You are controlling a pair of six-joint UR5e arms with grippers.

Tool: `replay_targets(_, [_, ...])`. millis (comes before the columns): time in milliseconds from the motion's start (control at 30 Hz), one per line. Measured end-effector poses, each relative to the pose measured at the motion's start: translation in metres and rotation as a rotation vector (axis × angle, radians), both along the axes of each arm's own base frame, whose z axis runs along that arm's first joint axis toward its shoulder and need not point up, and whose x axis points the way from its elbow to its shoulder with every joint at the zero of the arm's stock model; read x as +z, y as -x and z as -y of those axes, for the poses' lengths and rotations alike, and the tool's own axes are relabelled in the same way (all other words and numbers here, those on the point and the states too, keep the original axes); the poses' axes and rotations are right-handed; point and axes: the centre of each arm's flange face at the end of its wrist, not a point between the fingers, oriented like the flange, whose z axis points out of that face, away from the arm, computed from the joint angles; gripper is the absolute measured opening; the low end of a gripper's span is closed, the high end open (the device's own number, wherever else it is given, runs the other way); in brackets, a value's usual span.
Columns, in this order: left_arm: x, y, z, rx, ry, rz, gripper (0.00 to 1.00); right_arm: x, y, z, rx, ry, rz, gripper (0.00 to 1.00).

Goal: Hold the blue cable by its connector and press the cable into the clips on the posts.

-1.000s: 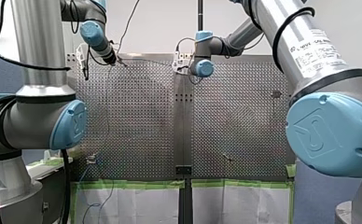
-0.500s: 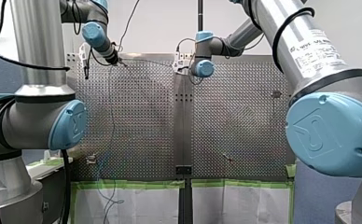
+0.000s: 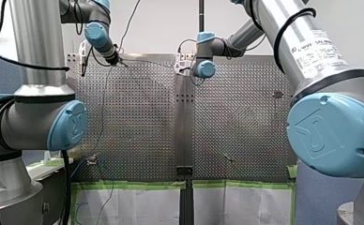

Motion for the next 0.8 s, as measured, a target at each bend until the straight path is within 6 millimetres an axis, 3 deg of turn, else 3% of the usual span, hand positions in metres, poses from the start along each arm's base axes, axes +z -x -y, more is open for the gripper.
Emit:
replay_targets(400, [0.014,0.009,0.008,-0.013,-0.066,0.045,1.0,-0.001,0.002,0.002,-0.007,-0.003,-0.002,0.0])
replay_targets(800, [0.013,0.015,0.018,-0.025,-0.063,0.039,1.0,-0.002,0.002,0.001,-0.006,-0.011,-0.006,0.0])
